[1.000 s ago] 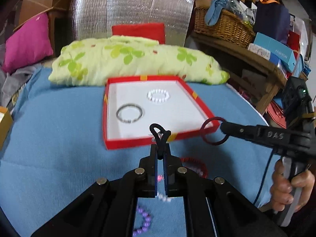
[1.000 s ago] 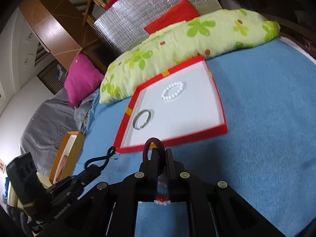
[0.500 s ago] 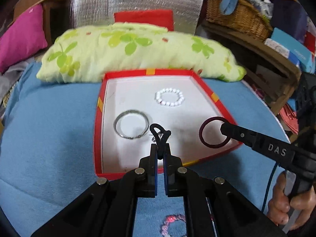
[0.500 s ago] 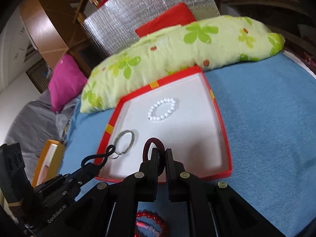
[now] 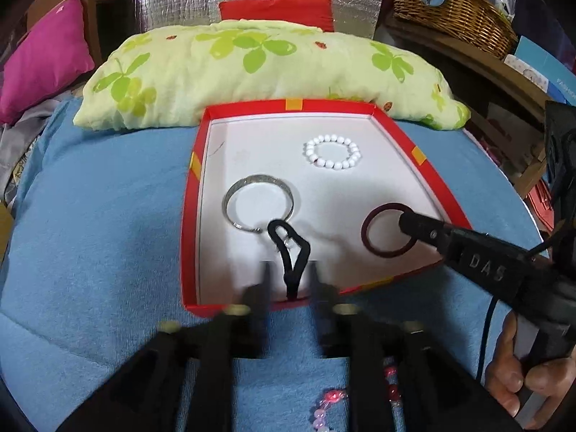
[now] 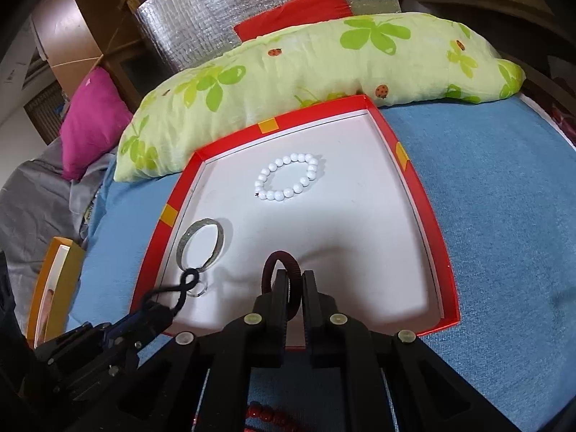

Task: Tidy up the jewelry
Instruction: 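Carry the hair band and clip into the red tray and release both, then lower the right gripper onto the red bead bracelet and grasp it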

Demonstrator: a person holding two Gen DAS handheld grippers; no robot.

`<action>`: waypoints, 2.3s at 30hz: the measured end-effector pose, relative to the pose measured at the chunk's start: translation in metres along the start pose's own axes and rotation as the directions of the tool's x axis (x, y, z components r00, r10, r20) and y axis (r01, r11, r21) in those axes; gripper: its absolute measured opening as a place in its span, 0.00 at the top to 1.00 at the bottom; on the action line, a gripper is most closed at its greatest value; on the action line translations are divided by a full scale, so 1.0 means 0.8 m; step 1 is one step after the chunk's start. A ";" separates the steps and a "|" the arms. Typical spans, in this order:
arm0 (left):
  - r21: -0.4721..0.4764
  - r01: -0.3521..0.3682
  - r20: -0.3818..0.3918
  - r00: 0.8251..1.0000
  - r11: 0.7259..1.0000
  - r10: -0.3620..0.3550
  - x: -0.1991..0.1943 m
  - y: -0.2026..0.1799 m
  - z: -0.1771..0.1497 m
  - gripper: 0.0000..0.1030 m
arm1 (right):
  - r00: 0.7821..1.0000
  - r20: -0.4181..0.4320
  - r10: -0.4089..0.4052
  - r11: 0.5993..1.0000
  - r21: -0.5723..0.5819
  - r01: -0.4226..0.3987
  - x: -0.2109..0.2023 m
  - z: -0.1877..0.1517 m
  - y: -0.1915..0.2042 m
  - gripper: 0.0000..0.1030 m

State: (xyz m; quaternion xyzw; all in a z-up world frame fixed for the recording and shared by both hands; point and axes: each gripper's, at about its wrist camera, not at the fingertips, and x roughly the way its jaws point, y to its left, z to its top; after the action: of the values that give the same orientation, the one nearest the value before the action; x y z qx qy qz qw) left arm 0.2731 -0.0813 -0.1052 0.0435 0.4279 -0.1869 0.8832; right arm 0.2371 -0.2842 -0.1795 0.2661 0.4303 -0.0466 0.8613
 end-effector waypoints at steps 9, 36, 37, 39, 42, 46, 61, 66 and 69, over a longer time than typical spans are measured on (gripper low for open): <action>0.001 -0.057 0.053 0.997 0.998 0.057 -0.034 0.012 -0.018 0.39 | 0.996 0.088 0.004 1.000 0.014 -0.005 -0.037 -0.002 -0.014 0.49; 0.011 -0.126 0.086 0.988 0.992 0.125 -0.103 -0.001 -0.094 0.38 | 0.997 0.071 0.013 0.993 -0.116 -0.004 -0.120 -0.078 -0.004 0.49; 0.010 -0.129 0.085 0.988 0.992 0.128 -0.104 0.000 -0.098 0.38 | 0.998 0.069 0.013 0.993 -0.117 -0.005 -0.121 -0.080 -0.003 0.49; 0.013 -0.135 0.083 0.988 0.991 0.134 -0.107 0.002 -0.102 0.38 | 0.998 0.063 0.015 0.993 -0.118 -0.008 -0.124 -0.086 -0.003 0.49; 0.012 -0.143 0.076 0.987 0.990 0.142 -0.111 0.006 -0.110 0.38 | 0.999 0.047 0.023 0.993 -0.115 -0.017 -0.128 -0.096 -0.003 0.49; -0.012 -0.140 0.053 0.989 0.990 0.141 -0.115 0.018 -0.124 0.38 | 0.999 0.033 0.025 0.992 -0.123 -0.021 -0.134 -0.110 -0.003 0.49; -0.008 -0.090 -0.023 0.996 0.996 0.089 -0.121 0.044 -0.186 0.33 | 0.998 -0.058 0.009 0.988 -0.154 -0.018 -0.110 -0.143 -0.010 0.51; -0.021 -0.018 -0.033 0.999 1.000 0.017 -0.115 0.044 -0.191 0.32 | 0.997 -0.066 0.045 0.995 -0.083 -0.051 -0.104 -0.136 -0.021 0.54; -0.038 -0.014 -0.038 0.999 0.999 0.012 -0.110 0.044 -0.189 0.29 | 0.996 -0.066 0.062 0.997 -0.049 -0.066 -0.101 -0.133 -0.021 0.54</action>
State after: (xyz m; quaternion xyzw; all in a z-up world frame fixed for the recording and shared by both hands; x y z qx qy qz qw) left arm 0.1248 0.0131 -0.1358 0.0330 0.4478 -0.1722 0.8768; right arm 0.1054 -0.2573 -0.1763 0.2590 0.4503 0.0007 0.8545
